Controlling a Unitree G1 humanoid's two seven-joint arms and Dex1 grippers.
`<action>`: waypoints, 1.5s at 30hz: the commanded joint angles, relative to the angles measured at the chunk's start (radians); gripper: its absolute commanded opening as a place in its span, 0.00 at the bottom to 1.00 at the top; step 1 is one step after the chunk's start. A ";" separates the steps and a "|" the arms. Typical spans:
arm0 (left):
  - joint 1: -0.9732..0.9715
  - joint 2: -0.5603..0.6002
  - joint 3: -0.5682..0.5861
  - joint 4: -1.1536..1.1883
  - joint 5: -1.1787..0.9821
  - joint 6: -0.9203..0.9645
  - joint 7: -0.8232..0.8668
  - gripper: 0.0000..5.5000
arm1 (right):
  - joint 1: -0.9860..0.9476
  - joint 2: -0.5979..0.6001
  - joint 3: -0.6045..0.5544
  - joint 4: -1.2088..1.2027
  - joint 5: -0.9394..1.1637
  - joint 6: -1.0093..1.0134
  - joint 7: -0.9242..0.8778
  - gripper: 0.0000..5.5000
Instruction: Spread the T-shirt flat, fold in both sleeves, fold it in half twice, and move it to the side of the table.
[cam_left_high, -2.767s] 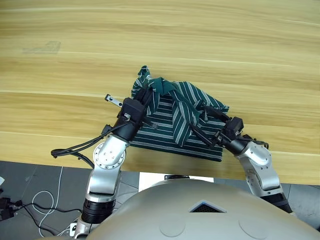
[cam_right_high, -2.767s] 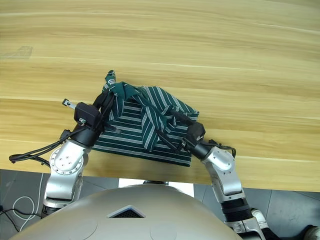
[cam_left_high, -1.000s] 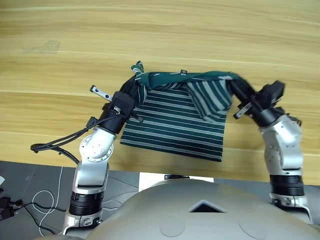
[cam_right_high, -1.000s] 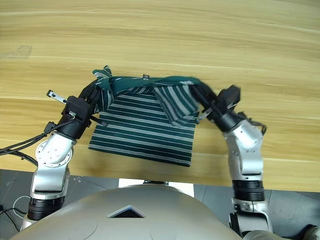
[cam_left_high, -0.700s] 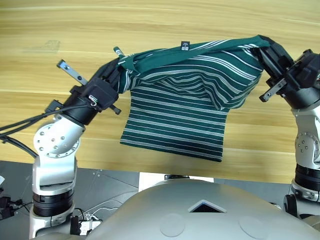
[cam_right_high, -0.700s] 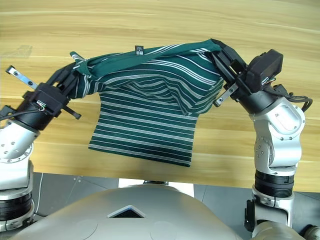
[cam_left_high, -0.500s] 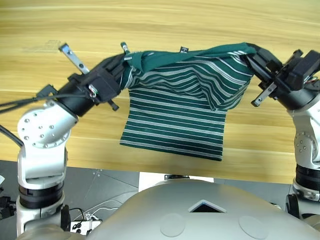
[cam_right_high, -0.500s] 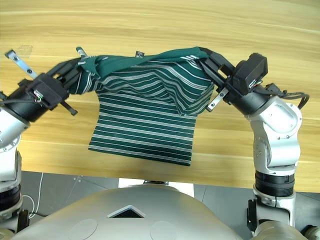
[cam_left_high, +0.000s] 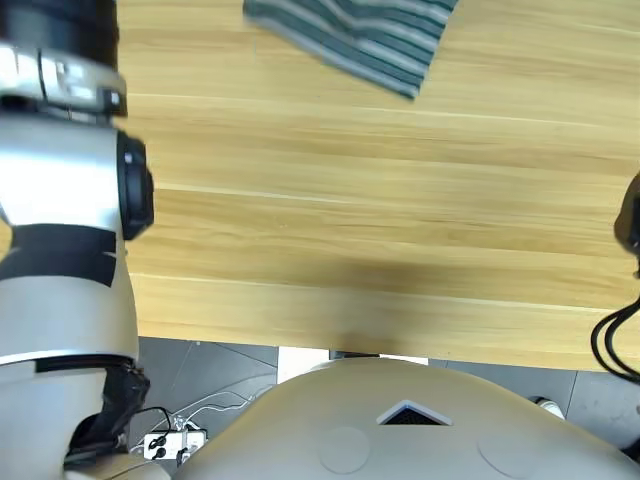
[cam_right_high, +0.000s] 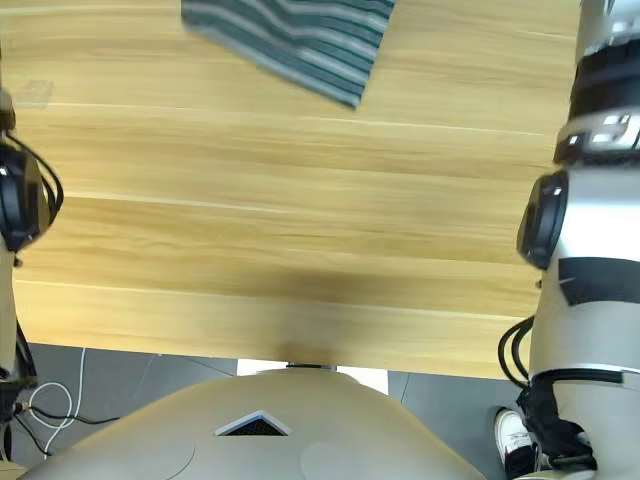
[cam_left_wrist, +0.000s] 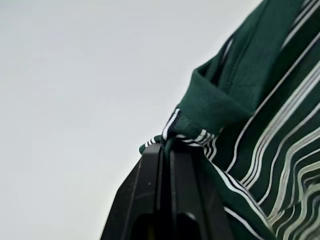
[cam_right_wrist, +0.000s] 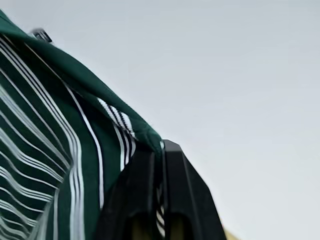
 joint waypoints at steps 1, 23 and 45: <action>-0.241 0.037 -0.068 0.298 0.128 -0.130 0.034 0.00 | -0.223 -0.041 -0.015 0.272 -0.095 -0.145 -0.079 0.00; 1.485 0.353 0.041 -1.040 0.004 -0.247 -0.260 0.00 | 1.020 -0.119 0.033 -0.836 0.304 0.051 0.741 0.00; 1.804 0.423 0.225 -1.396 -0.133 -0.187 -0.411 0.44 | 1.386 -0.269 0.102 -1.207 0.335 0.230 0.911 0.52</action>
